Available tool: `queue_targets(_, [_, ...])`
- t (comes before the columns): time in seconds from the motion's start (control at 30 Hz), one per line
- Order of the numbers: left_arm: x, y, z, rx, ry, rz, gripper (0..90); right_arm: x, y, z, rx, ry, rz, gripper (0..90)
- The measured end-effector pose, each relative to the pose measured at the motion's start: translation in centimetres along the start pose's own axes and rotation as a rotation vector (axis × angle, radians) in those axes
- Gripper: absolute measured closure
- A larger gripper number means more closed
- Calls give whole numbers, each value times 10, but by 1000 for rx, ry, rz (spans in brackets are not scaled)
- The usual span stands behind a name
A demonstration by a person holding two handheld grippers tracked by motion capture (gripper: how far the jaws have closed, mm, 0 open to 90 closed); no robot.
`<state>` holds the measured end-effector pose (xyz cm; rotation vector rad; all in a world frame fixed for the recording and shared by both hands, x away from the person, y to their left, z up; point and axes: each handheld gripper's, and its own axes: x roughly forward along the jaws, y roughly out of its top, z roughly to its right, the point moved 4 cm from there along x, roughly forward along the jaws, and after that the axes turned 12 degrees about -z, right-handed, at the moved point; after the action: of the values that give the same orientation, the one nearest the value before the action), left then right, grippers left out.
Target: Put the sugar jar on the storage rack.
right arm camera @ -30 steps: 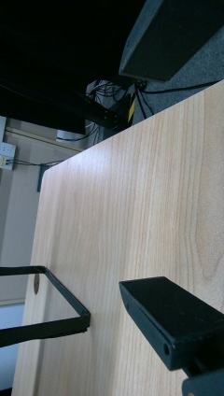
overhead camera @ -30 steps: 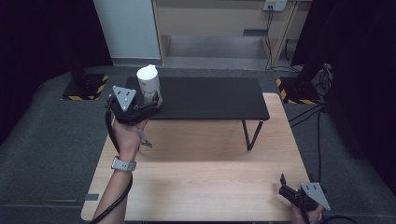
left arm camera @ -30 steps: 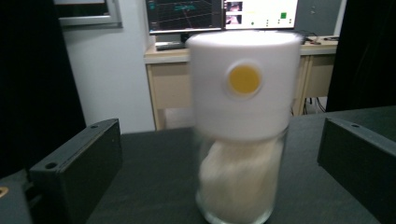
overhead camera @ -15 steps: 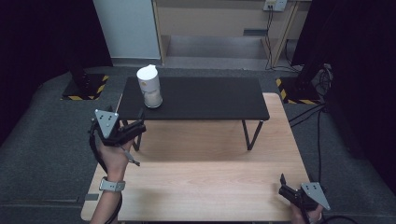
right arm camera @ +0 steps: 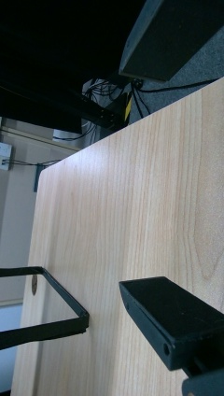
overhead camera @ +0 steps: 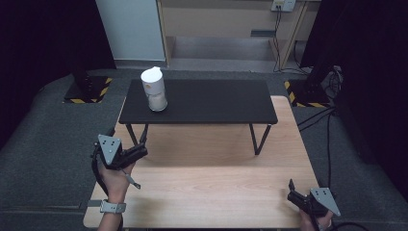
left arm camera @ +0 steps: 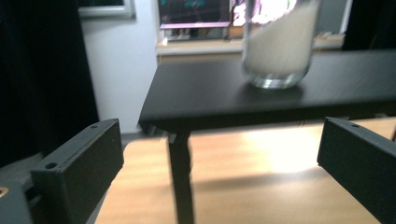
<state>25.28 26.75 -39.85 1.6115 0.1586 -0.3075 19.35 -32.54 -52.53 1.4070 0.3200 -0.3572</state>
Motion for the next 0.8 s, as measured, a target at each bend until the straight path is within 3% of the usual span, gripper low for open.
queue_targets(0.2, [-2, -20, -9, -16, -3, -3, 0, 0, 1, 0, -2, -3, -4, 5])
queue_targets(0.6, [-2, -72, -13, -58, -11, -83, 0, 1, 1, -2, -6, -9, -9, 5])
queue_targets(0.8, [4, -86, -12, -43, -9, -124, 0, 1, 2, -2, -13, -9, -12, 5])
